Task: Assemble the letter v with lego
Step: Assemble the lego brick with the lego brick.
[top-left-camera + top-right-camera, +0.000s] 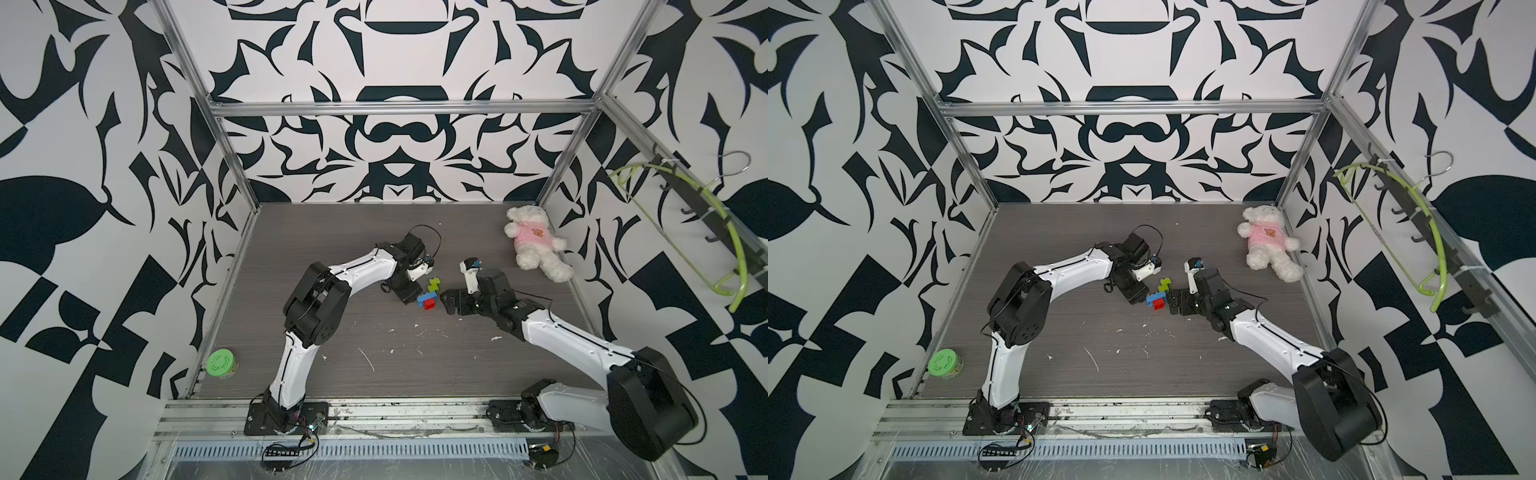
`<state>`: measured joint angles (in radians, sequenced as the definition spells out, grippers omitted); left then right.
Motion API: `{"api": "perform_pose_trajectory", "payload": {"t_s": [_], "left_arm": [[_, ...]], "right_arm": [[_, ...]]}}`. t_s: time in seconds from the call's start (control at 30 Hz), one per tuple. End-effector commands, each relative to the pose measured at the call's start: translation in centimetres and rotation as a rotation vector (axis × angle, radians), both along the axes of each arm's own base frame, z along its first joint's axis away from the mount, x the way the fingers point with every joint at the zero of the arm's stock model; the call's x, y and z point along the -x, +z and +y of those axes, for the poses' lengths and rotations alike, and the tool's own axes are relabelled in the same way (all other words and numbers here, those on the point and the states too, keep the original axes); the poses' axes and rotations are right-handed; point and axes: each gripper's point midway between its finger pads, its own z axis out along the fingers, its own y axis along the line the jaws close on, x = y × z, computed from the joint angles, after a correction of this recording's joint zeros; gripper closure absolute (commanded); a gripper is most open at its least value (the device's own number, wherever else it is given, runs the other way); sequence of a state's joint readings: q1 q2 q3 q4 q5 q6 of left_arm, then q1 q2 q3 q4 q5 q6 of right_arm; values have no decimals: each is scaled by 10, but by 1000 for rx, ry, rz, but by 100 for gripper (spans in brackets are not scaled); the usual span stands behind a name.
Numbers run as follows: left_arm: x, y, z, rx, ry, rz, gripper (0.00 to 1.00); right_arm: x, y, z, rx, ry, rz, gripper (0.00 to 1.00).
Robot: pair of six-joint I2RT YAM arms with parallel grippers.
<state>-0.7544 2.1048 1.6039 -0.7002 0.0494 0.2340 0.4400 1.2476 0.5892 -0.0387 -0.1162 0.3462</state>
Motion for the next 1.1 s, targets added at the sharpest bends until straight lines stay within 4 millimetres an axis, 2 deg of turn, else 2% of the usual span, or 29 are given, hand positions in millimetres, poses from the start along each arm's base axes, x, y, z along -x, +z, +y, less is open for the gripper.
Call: {"api": "perform_pose_trajectory", "payload": {"t_s": [0.0,0.27,0.4,0.67,0.83,0.93,1.07], "left_arm": [[3,-5,-4,2,-23,23,35],[7,-5,-7,22,-38,35,34],[7,-6,-7,25,-39,37,34],[8,0,-7,44,-30,39,33],[6,10,-4,94,9,47,28],[4,22,-4,139,31,46,19],[0,40,-1,193,59,28,18]], "right_arm": [[-12,4,9,-52,-17,6,7],[-39,-16,26,-100,-42,55,14],[-52,-20,36,-131,-24,50,16],[-64,-27,52,-194,28,66,27],[-67,-29,57,-210,49,72,31],[-69,-30,58,-213,62,77,32],[-70,-30,60,-219,72,88,35]]}}
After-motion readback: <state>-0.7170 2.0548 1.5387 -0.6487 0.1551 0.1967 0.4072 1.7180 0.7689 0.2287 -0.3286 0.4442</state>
